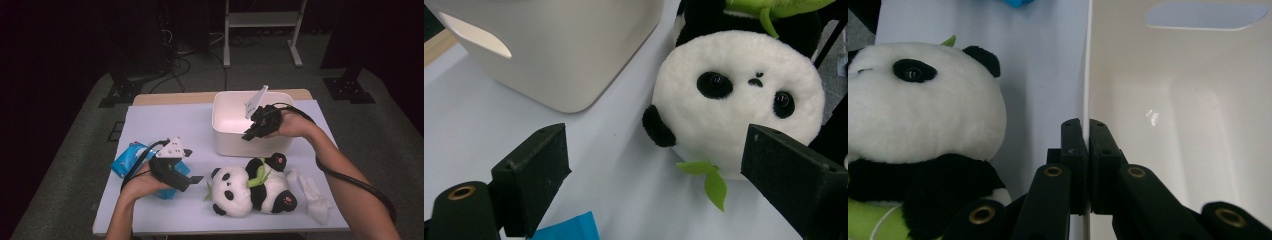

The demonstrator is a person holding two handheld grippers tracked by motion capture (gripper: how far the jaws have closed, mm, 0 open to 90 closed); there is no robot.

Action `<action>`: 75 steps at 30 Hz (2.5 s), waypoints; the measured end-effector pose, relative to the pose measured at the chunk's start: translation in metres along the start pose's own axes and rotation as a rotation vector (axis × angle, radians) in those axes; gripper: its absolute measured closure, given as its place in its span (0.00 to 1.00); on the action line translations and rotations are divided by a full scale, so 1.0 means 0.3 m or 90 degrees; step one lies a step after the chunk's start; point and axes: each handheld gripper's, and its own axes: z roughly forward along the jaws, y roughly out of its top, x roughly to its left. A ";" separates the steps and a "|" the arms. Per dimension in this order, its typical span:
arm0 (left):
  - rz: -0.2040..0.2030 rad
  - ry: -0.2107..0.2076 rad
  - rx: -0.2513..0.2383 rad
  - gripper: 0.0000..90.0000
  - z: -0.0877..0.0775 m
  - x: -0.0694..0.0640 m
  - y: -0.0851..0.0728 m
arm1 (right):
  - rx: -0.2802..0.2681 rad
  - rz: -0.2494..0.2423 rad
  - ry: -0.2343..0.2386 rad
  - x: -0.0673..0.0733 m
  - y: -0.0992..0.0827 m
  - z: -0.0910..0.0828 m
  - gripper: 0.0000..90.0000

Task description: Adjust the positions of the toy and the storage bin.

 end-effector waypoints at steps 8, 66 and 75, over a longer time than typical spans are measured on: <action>0.000 -0.002 -0.006 0.12 -0.003 -0.001 0.000 | -0.006 -0.006 0.004 0.033 0.006 0.006 0.97; -0.003 -0.011 -0.005 0.11 0.007 0.007 -0.006 | -0.053 0.004 0.011 0.345 -0.059 -0.143 0.72; -0.005 -0.012 0.000 0.11 0.012 0.014 -0.013 | -0.062 0.012 0.025 0.387 -0.102 -0.121 0.68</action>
